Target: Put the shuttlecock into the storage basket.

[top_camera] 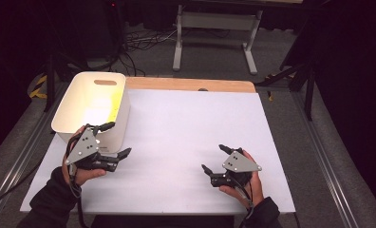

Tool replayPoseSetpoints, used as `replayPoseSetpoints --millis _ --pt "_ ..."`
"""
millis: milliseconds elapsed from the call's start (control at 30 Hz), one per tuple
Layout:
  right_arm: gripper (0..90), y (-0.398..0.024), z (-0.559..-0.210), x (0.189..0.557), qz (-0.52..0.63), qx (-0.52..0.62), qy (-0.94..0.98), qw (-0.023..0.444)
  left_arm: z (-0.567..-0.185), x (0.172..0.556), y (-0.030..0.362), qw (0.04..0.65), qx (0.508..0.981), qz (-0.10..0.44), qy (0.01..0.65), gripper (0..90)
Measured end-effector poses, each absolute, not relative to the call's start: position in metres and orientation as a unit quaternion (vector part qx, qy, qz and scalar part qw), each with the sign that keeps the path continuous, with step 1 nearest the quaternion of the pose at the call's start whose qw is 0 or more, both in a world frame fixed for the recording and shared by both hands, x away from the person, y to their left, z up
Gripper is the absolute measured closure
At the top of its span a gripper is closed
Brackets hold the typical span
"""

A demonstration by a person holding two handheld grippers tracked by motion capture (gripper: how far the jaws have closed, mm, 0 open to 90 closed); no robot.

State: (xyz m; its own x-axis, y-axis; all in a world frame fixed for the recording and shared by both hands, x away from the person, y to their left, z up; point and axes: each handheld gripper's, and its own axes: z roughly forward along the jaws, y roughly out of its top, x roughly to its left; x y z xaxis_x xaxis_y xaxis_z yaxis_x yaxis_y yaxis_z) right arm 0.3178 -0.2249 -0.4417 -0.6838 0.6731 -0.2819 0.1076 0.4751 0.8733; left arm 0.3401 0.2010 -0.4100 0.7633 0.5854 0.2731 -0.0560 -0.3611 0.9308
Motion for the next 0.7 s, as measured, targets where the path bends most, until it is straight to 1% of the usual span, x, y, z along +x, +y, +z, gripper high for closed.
replayPoseSetpoints --millis 400,700 --pt "15.4 -0.221 -0.444 0.317 0.453 0.240 0.800 0.311 -0.423 0.332 0.196 0.524 0.781 0.295 0.169 8.9" --pt "15.1 -0.216 -0.448 0.318 0.451 0.234 0.806 0.303 -0.440 0.327 0.206 0.518 0.783 0.291 0.185 8.9"
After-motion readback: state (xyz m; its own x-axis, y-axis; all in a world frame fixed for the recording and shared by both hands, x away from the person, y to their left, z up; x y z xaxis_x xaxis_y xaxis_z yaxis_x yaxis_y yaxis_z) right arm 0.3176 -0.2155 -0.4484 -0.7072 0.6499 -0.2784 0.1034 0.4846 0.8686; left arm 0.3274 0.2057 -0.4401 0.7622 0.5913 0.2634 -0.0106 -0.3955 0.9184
